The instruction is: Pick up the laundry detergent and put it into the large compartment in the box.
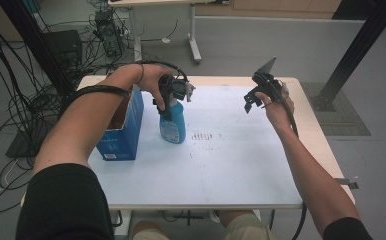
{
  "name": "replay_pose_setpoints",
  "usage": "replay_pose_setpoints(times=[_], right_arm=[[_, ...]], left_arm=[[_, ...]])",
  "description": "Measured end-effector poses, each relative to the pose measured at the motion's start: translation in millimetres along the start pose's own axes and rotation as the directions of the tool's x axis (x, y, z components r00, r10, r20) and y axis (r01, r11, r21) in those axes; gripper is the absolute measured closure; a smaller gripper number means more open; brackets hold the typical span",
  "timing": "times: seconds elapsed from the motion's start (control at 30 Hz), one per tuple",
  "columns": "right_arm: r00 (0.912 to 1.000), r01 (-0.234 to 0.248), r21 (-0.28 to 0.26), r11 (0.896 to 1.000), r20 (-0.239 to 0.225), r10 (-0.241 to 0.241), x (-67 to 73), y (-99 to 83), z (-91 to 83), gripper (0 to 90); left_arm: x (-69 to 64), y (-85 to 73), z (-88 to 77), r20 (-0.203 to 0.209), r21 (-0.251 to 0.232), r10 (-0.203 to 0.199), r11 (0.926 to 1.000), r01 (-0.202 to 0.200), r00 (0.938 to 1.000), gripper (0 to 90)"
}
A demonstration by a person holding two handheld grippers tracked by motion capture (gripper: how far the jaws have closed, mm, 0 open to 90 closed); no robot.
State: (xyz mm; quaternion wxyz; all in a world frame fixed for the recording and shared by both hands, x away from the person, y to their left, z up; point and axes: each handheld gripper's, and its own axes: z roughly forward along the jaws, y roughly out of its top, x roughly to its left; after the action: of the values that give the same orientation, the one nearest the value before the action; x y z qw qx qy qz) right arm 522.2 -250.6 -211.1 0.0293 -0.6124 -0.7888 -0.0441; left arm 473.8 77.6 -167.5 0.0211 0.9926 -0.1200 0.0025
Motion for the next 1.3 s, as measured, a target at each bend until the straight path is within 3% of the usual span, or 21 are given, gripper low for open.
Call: replay_pose_setpoints(times=[1.3], right_arm=[[1.0000,-0.001,0.005,1.000,0.004,0.001,2.7,3.0,2.4,8.6]], left_arm=[[1.0,-3.6,-0.4,0.004,-0.012,-0.014,0.9998,0.014,0.9999,35.9]])
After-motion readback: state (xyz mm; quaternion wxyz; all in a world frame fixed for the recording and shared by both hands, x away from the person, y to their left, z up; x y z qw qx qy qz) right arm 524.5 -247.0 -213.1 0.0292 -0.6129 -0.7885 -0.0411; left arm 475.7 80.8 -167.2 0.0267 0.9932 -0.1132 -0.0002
